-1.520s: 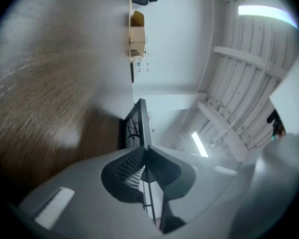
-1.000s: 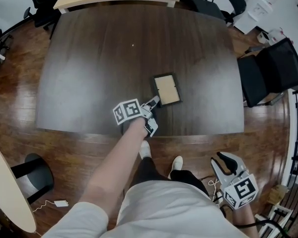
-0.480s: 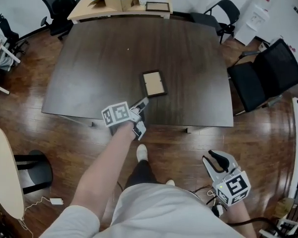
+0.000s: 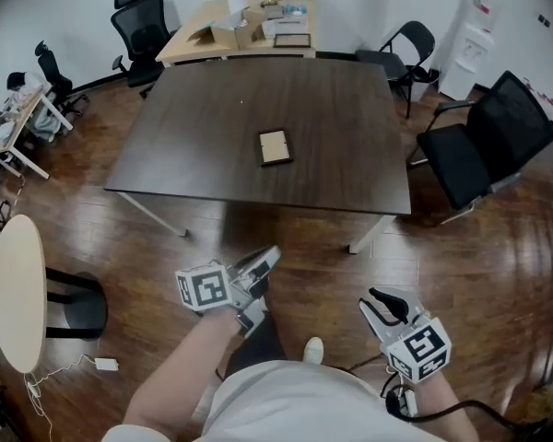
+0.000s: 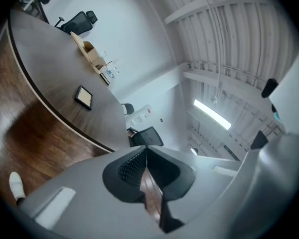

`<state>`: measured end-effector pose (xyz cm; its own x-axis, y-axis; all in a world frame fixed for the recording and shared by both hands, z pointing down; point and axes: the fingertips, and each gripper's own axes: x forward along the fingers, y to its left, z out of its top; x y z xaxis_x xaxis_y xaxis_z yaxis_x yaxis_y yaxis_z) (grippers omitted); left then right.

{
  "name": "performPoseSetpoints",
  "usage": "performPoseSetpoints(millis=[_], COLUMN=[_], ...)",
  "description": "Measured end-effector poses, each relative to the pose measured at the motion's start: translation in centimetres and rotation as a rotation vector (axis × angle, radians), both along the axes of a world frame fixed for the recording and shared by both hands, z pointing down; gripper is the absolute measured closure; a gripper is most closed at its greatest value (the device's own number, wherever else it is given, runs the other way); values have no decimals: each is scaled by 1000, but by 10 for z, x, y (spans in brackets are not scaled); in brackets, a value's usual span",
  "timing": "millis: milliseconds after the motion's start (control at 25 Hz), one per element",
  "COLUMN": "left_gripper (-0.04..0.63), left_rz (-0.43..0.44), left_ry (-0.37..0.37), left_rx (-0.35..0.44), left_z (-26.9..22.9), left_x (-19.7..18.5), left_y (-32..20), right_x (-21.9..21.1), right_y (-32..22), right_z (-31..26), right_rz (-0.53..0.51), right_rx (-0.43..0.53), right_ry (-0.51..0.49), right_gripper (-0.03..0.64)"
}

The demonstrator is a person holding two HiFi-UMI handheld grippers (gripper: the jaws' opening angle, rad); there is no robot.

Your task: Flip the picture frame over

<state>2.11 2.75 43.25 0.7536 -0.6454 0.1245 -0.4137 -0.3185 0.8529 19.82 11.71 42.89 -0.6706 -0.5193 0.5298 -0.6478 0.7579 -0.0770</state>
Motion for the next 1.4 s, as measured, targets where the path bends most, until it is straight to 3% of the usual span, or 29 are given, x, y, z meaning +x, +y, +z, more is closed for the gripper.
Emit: performPoseSetpoints(millis=[160,360,560,760,1040,1400], left_gripper=[594,594,594,594,594,592], left_rz=[63,103,127,128,169,204], left_ry=[22,-27,-61,-109,-148,-122], left_rx=[44,118,185,215,232,250], left_z=[-27,-50,-67,-59,-50,-44], left_x=[17,10,-9,-55,-76,-78], left_y=[70,128,173,220,265,286], right_x=[-1,-14,-44,-96,-122,-132], right_y=[27,52,86,125,165,193], right_z=[-3,-21,-35,-39,-49,-47], right_rz=[-18,1,1,-40,-30,-12], right_rx=[19,61,72,77,96,107], right_ry=[-28,-49,-67,-44,-51,-25], right_gripper=[517,517,517,517,517,518])
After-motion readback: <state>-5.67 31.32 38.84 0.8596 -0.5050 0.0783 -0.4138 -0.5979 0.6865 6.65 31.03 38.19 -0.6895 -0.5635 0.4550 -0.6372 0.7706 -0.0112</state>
